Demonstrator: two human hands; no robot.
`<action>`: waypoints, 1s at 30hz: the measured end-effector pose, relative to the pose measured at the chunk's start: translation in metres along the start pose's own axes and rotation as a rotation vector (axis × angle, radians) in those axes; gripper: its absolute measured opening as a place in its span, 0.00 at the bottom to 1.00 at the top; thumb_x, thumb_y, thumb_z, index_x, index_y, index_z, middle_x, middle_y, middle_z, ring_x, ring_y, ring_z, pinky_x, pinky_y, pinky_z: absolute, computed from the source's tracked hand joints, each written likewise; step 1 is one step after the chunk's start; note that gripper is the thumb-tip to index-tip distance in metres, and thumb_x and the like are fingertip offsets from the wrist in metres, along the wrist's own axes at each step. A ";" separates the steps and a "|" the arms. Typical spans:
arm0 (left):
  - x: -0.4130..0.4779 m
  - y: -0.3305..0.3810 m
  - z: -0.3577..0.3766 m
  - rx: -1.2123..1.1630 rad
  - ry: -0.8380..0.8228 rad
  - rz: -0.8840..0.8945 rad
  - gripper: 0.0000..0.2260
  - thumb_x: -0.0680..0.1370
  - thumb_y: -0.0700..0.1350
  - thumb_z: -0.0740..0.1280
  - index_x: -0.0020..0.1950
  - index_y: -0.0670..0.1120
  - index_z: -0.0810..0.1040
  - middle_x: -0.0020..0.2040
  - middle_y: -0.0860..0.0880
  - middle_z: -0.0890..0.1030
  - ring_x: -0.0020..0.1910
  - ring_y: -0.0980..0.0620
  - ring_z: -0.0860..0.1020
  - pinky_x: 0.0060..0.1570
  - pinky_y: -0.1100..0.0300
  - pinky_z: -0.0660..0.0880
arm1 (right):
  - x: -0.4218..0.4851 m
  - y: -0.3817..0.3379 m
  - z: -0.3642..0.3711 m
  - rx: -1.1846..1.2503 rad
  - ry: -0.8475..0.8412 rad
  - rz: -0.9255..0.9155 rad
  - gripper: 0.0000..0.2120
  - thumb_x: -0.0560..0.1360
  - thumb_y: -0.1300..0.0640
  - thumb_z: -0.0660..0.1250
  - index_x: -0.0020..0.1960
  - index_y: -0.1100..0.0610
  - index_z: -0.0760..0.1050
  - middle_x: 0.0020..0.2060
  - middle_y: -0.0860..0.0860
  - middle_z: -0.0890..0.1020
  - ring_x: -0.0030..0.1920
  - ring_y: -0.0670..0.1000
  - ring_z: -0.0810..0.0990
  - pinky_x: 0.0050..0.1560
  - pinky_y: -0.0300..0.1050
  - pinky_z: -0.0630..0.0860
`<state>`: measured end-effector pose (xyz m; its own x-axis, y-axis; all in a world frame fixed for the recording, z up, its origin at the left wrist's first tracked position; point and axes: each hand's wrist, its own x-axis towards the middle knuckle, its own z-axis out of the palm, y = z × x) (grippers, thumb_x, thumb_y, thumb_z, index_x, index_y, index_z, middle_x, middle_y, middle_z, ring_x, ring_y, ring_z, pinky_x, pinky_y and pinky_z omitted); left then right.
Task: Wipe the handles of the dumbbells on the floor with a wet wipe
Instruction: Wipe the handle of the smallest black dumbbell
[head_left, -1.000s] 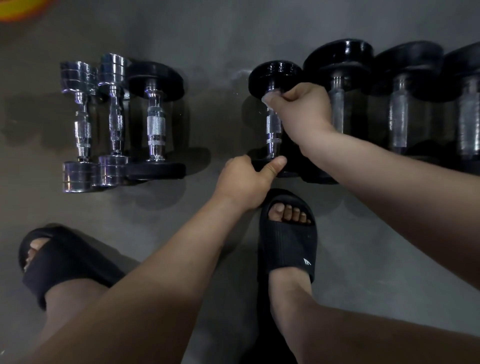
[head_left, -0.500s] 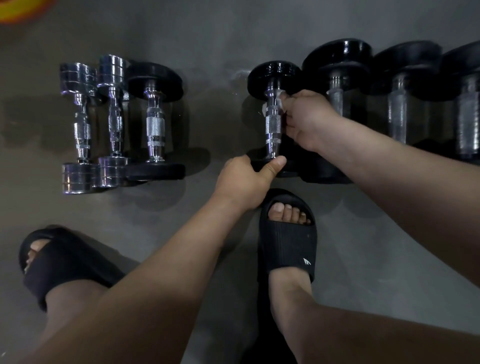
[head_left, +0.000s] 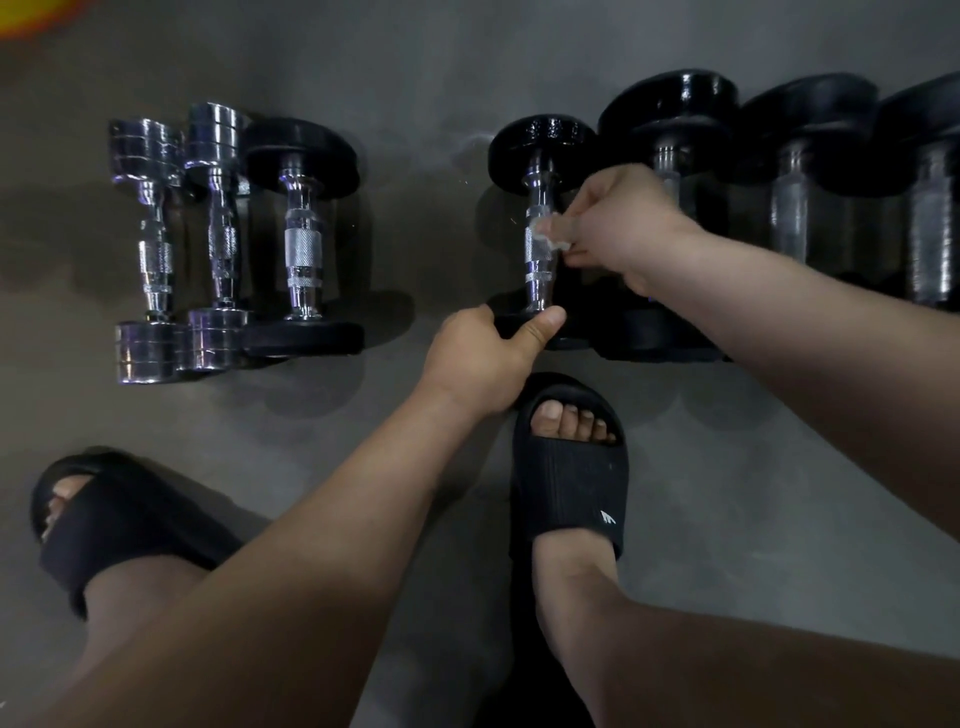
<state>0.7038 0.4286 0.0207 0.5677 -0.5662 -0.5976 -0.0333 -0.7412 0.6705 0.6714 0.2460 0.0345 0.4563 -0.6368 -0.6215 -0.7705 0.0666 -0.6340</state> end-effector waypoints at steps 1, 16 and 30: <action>0.000 0.000 0.000 0.004 -0.001 0.001 0.24 0.75 0.66 0.68 0.57 0.47 0.85 0.51 0.49 0.86 0.55 0.51 0.83 0.57 0.53 0.79 | 0.004 -0.003 0.001 0.046 0.043 -0.008 0.17 0.69 0.52 0.81 0.35 0.54 0.72 0.36 0.55 0.85 0.39 0.54 0.86 0.46 0.56 0.85; -0.003 0.005 -0.003 -0.024 -0.022 -0.022 0.32 0.67 0.72 0.64 0.58 0.50 0.85 0.51 0.53 0.86 0.55 0.54 0.83 0.59 0.54 0.79 | 0.007 0.002 0.003 0.317 0.016 0.000 0.09 0.76 0.64 0.72 0.40 0.56 0.75 0.50 0.62 0.84 0.53 0.57 0.85 0.55 0.51 0.83; -0.001 0.002 -0.002 -0.041 -0.023 -0.016 0.24 0.74 0.67 0.70 0.58 0.49 0.85 0.51 0.53 0.86 0.54 0.55 0.83 0.58 0.55 0.78 | -0.001 -0.006 0.014 0.007 0.177 -0.063 0.18 0.70 0.49 0.78 0.33 0.52 0.70 0.34 0.51 0.79 0.34 0.50 0.77 0.39 0.45 0.78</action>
<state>0.7048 0.4288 0.0238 0.5490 -0.5626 -0.6181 0.0100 -0.7351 0.6779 0.6815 0.2567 0.0323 0.4179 -0.7648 -0.4904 -0.7396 0.0271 -0.6726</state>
